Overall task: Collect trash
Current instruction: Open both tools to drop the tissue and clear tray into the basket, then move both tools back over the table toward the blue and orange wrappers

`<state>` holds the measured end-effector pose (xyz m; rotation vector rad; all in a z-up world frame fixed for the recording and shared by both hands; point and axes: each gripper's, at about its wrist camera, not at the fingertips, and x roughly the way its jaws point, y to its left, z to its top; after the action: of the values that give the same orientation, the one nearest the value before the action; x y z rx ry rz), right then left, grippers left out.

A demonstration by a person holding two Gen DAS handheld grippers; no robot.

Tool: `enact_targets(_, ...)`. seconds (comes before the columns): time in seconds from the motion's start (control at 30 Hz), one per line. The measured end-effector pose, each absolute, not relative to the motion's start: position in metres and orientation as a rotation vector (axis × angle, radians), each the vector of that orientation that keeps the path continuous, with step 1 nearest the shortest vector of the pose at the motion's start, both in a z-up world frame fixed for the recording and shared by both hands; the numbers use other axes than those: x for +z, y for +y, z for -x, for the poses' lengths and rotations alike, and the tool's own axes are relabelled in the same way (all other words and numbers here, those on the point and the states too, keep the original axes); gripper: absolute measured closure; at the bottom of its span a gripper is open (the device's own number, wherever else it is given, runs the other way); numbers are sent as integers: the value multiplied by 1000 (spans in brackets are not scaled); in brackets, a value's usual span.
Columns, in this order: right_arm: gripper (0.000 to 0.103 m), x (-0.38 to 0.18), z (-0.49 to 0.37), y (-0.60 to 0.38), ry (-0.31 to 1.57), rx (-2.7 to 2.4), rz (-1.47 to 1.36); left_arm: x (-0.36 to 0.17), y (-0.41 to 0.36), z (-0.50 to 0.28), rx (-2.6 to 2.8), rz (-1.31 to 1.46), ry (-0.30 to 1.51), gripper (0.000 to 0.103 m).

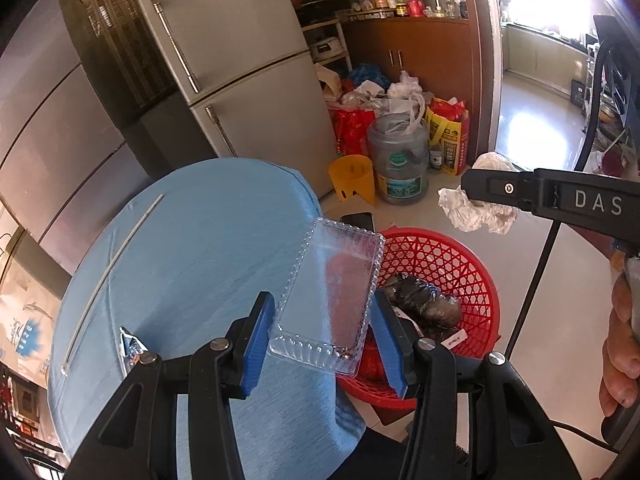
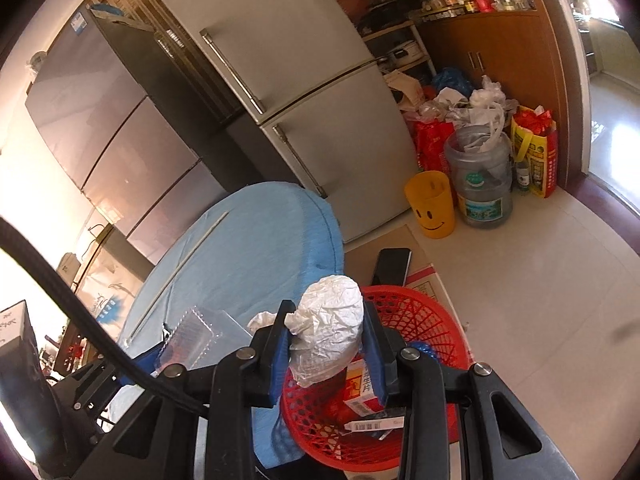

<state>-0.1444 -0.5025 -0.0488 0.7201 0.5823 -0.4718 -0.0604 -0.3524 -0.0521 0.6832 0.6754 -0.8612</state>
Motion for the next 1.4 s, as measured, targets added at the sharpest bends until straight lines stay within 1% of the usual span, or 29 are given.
enact_targets(0.27, 66, -55, 146, -509, 582, -498, -732, -57, -362, 58, -897, -676, 682, 50)
enact_targets(0.3, 66, -57, 146, -511, 585, -498, -739, -58, -362, 57, -900, -674, 683, 49)
enact_targets(0.37, 66, -61, 146, -511, 590, -500, -748, -59, -362, 57, -903, -674, 686, 44)
enact_targets(0.47, 63, -66, 146, -513, 599, -504, -766, -58, -359, 57, -903, -666, 683, 42)
enact_targets(0.53, 38, -67, 147, -515, 597, -504, -783, -56, -356, 56, -899, -661, 676, 41)
enact_targets(0.63, 38, -62, 150, -512, 564, -502, -777, -52, -351, 54, -887, -659, 667, 39)
enact_targets(0.77, 38, -55, 146, -505, 555, -492, -749, -46, -338, 51, -855, -658, 643, 35)
enact_targets(1.1, 38, -36, 127, -474, 556, -439, -650, -29, -291, 35, -719, -632, 622, 34)
enact_targets(1.4, 38, -26, 107, -438, 572, -381, -564, -40, -242, 30, -656, -579, 708, 34)
